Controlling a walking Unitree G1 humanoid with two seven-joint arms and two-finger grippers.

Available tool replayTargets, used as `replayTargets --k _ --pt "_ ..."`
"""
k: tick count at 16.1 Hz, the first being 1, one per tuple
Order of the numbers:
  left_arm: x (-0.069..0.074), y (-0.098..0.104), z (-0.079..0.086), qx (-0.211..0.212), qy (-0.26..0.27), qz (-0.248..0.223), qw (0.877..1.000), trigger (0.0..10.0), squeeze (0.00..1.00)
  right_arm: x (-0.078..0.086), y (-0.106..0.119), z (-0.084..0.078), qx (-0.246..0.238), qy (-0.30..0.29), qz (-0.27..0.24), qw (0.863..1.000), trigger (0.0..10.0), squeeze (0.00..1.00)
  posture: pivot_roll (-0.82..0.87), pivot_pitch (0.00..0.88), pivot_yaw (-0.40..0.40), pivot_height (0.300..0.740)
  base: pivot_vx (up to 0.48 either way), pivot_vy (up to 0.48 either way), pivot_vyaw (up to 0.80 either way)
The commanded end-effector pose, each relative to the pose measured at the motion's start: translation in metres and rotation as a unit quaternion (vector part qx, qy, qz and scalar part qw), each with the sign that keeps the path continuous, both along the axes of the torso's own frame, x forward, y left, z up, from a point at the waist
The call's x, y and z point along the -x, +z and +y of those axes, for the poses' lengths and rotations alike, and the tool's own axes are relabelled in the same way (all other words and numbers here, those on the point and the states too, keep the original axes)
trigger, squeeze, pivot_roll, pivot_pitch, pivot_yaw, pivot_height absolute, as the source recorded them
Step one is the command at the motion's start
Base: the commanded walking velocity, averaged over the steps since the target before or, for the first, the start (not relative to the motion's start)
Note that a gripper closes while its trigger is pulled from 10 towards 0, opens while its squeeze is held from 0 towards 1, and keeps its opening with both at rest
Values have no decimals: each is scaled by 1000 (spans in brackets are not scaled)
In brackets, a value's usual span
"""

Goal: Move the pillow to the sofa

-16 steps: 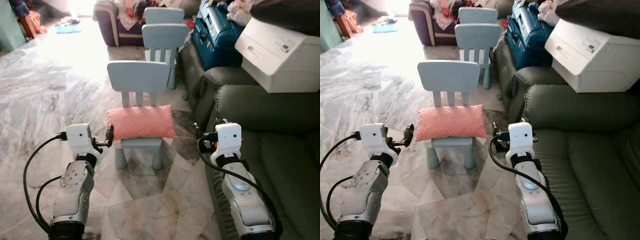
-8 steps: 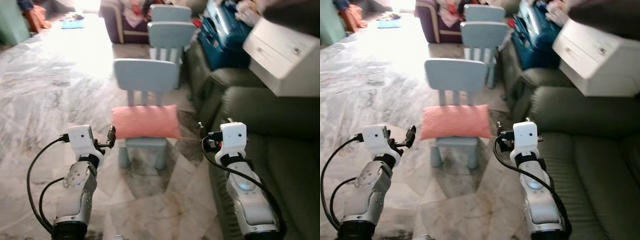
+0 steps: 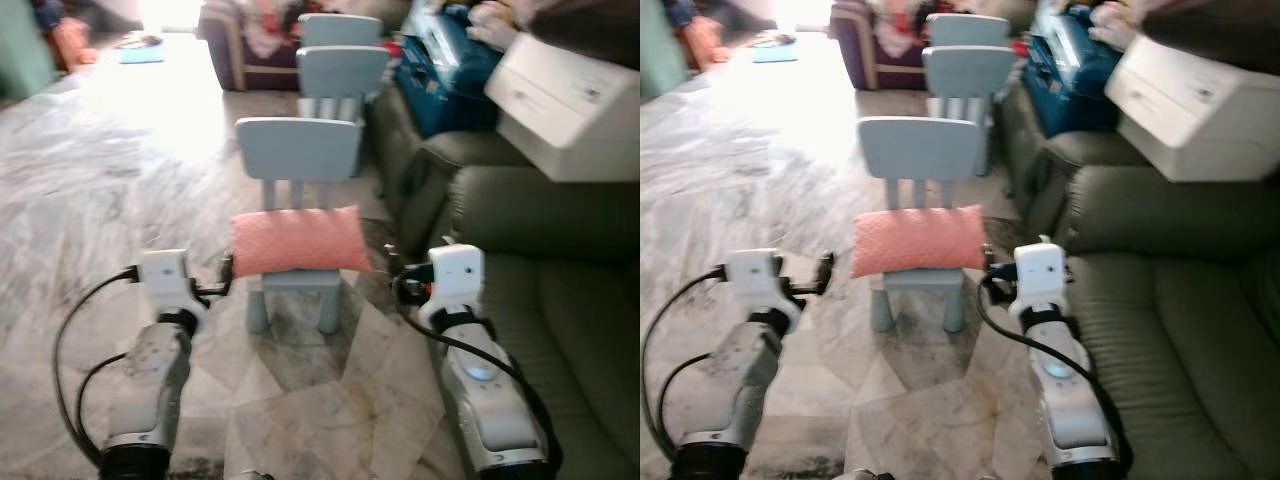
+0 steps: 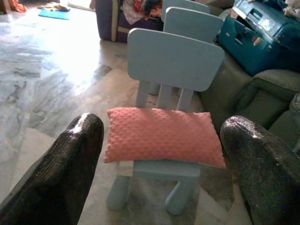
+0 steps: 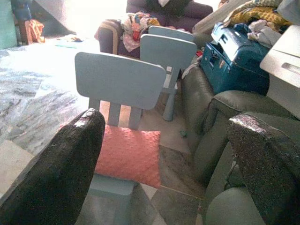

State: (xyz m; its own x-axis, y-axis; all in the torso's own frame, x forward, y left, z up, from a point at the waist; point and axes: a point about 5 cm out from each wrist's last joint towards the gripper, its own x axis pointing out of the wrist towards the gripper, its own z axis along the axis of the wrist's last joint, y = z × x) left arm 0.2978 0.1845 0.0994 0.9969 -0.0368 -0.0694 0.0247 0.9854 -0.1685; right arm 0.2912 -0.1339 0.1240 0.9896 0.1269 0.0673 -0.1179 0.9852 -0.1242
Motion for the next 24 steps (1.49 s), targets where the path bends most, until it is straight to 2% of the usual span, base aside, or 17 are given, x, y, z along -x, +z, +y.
replayTargets --k 1,6,20,24 --pt "0 2 -2 3 -10 -4 1000 10000 0 0 1 -4 1 -8 -3 1000 10000 0 -83 85 -24 740 0 0 0" --pt "1 2 0 10 -9 -10 1000 10000 0 0 1 -4 1 -7 -3 1000 10000 0 -83 86 -27 740 62 0 0" --pt "3 0 -2 17 -9 -8 1000 10000 0 1 3 -1 18 6 -10 1000 10000 0 -86 87 -36 740 424 0 0" --pt "3 0 -2 16 -10 -8 1000 10000 0 1 3 -1 18 6 -10 1000 10000 0 -85 86 -34 740 434 0 605"
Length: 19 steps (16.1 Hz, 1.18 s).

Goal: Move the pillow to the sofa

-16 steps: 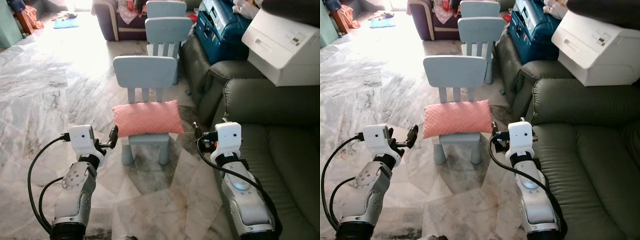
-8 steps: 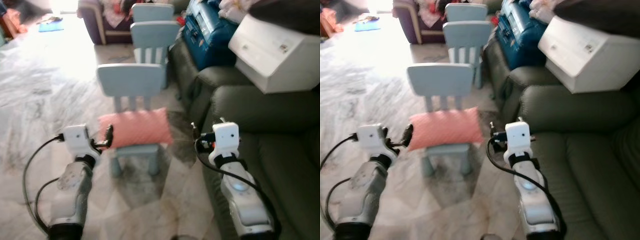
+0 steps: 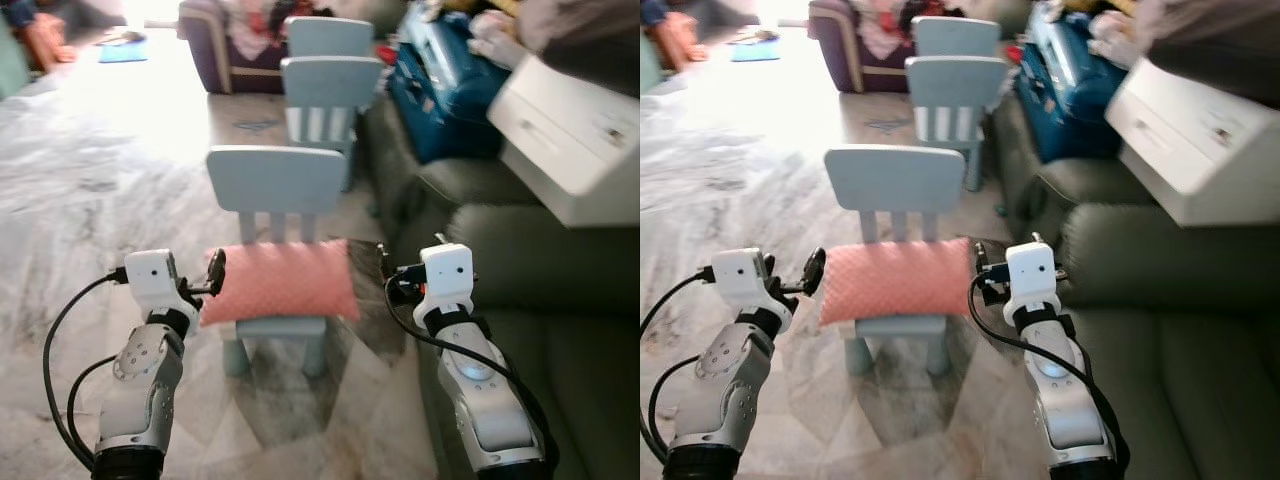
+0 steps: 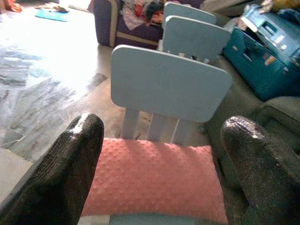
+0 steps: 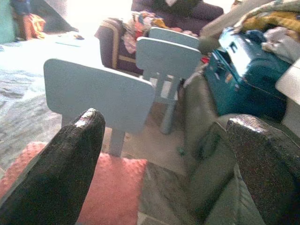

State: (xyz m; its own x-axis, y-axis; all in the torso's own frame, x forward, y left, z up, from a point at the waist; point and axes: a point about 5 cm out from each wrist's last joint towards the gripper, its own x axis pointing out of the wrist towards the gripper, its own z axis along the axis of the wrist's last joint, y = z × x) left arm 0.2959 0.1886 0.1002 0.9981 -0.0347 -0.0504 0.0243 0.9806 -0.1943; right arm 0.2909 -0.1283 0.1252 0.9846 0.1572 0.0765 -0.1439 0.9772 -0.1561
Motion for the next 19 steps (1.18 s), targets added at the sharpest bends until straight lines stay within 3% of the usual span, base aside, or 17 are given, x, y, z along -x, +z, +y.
replayTargets --k 1,10,13,19 --pt "1 -1 -6 3 -11 2 1000 10000 0 0 1 -6 2 -9 -3 1000 10000 0 -85 87 -34 740 428 0 0" --pt "0 -4 -6 3 -4 13 1000 10000 0 0 0 -6 0 -12 -1 1000 10000 0 -83 87 -31 740 405 0 0" --pt "-2 -13 -7 -10 21 51 998 10000 0 0 0 -6 -1 -12 1 1000 10000 0 -83 88 -32 740 0 0 0" --pt "-2 -11 -13 9 3 49 999 10000 0 0 -1 -8 0 -12 2 1000 10000 0 -84 87 -33 740 0 377 0"
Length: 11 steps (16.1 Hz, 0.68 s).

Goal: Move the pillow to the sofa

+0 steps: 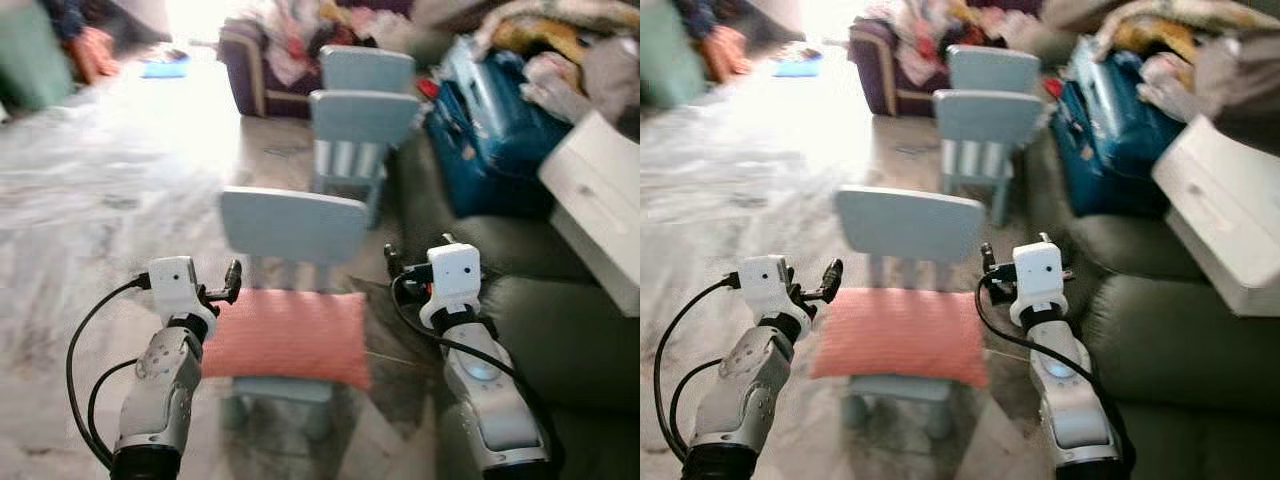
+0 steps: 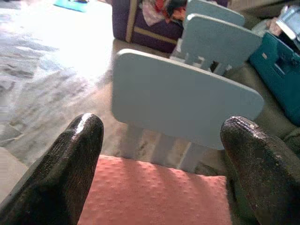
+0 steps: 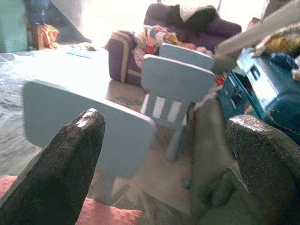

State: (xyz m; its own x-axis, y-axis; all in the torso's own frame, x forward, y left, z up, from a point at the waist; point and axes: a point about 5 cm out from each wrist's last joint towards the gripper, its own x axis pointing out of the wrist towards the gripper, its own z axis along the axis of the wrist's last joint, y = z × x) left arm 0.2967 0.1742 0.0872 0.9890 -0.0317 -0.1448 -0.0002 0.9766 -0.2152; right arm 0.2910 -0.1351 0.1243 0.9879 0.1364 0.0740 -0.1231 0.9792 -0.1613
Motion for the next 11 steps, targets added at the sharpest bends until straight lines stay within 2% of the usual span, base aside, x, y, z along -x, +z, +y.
replayTargets --k 1,8,9,11 --pt "-1 2 1 1 -1 1 1000 10000 0 0 0 -1 -3 -2 1 1000 10000 0 -85 86 -32 740 0 480 0" --pt "-3 1 2 6 -2 11 1000 10000 0 -1 0 -1 -3 -3 0 1000 10000 0 -84 81 -32 740 0 480 0" --pt "-3 3 3 -9 -3 0 1000 10000 0 -1 1 -1 -3 -3 -1 1000 10000 0 -84 80 -32 740 0 0 0" --pt "-3 6 2 -6 -14 -11 1000 10000 0 -1 1 -1 -3 -4 -1 1000 10000 0 -82 82 -29 740 0 0 0"
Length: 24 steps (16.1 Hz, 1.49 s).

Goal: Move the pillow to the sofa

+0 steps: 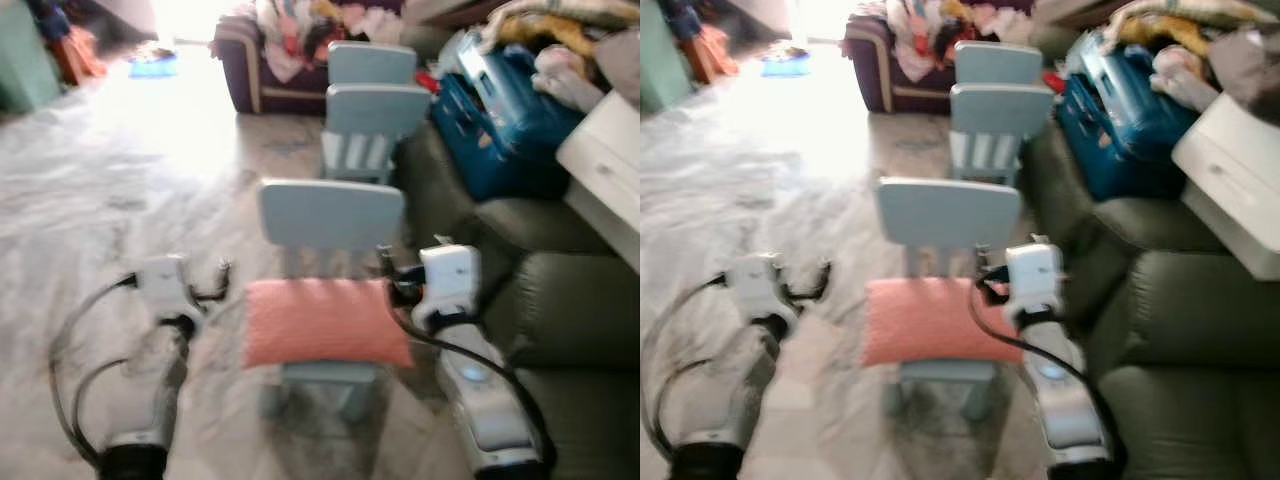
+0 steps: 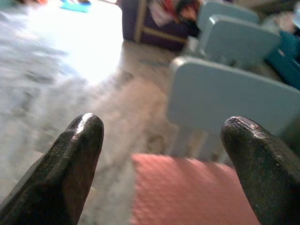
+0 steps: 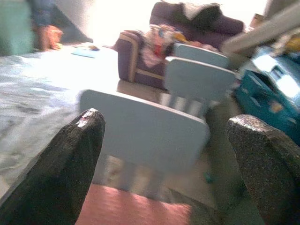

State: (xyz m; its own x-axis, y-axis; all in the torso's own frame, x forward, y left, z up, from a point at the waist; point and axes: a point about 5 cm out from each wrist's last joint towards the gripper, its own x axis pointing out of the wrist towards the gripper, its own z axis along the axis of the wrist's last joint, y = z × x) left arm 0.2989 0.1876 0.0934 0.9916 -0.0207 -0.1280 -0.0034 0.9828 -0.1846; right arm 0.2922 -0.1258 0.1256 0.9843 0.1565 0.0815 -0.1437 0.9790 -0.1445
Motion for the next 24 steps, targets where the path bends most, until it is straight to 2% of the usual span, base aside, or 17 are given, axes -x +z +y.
replayTargets --k 1,10,24 --pt "-1 1 -12 7 -23 -5 1000 10000 0 0 -1 -10 5 -15 2 1000 10000 0 -82 82 -28 740 0 0 0" --pt "1 4 -15 24 -44 -22 998 10000 0 0 -1 -9 4 -17 1 1000 10000 0 -82 84 -27 740 0 0 0" --pt "3 2 -17 29 -51 -22 998 10000 0 0 0 -9 5 -13 0 1000 10000 0 -84 88 -35 740 456 0 0"
